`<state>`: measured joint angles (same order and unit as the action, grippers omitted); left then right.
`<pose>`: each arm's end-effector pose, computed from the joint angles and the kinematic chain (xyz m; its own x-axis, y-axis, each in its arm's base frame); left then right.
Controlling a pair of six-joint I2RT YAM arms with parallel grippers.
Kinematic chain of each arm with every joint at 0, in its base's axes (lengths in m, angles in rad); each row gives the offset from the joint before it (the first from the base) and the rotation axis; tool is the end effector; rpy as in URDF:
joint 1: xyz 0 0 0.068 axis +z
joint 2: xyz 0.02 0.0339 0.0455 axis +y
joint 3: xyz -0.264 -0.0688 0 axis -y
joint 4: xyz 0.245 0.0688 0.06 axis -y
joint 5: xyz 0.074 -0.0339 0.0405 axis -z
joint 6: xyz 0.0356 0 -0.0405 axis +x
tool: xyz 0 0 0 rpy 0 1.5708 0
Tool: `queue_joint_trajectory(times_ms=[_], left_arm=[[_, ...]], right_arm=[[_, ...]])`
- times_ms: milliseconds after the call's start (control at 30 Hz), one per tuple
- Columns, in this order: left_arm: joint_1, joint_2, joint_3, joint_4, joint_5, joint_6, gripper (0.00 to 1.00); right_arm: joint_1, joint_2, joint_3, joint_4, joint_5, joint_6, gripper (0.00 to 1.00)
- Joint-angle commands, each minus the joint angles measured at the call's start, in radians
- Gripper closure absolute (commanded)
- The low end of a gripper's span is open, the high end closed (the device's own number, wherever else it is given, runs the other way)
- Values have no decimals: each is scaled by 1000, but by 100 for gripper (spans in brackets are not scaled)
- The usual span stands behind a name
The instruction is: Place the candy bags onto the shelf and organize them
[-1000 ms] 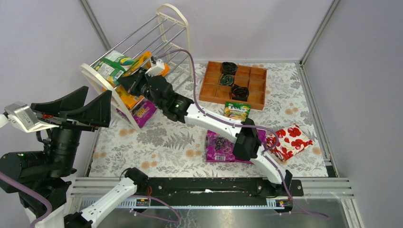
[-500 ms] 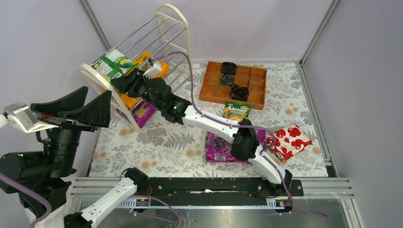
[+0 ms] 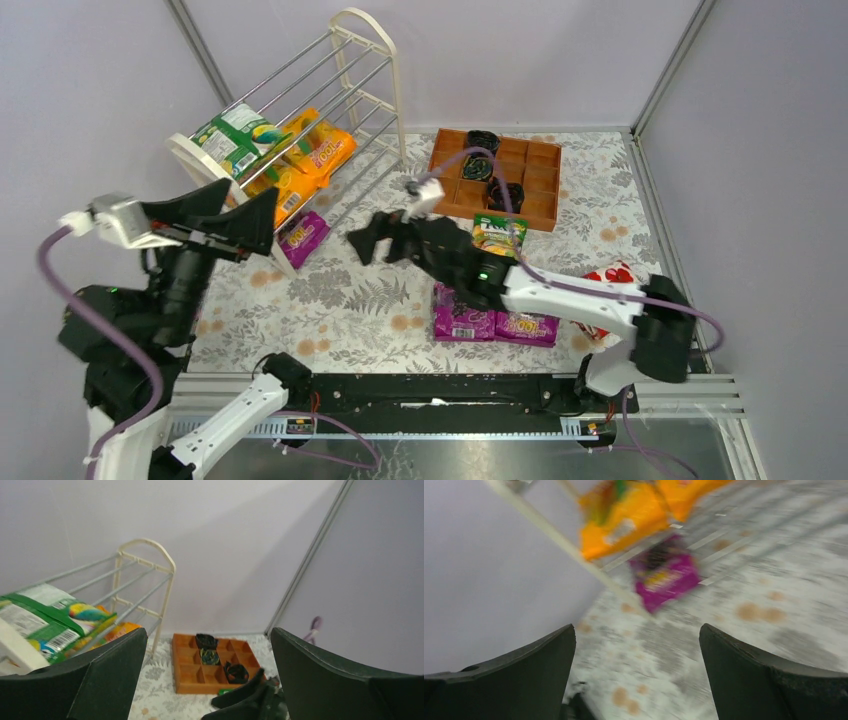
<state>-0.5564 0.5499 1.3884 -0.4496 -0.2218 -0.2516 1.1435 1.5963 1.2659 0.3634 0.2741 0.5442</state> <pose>0.0166 -0.0011 0.5150 0.2266 -0.4269 -0.8754 0.4117 0.8565 -0.3111 0.1688 0.3474 0.3583 -0.3839 0.3597 -0.8505 -0.6607 0.5364 0.5251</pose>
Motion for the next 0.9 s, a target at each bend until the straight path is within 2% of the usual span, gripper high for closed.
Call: queue_joint_trajectory(times_ms=[0, 133, 300, 467, 633, 767, 867], left_arm=[[-1, 51, -87, 89, 87, -57, 1], [-2, 111, -179, 124, 150, -103, 1], [-2, 209, -239, 157, 205, -129, 1], [-2, 342, -192, 137, 308, -126, 1], [-4, 410, -188, 98, 401, -139, 1], [-3, 426, -207, 48, 434, -137, 1], [-3, 398, -251, 45, 419, -134, 1]], right_arm=[[-88, -228, -288, -6, 243, -139, 0], [-217, -392, -470, -183, 313, -119, 0], [-380, -479, -513, -385, 319, -158, 0], [-619, -404, -477, -443, 42, -136, 0], [-813, -243, -434, -434, -279, -53, 0], [-923, -136, -441, -368, -505, 1, 0], [-997, -81, -467, -285, -611, 24, 0]])
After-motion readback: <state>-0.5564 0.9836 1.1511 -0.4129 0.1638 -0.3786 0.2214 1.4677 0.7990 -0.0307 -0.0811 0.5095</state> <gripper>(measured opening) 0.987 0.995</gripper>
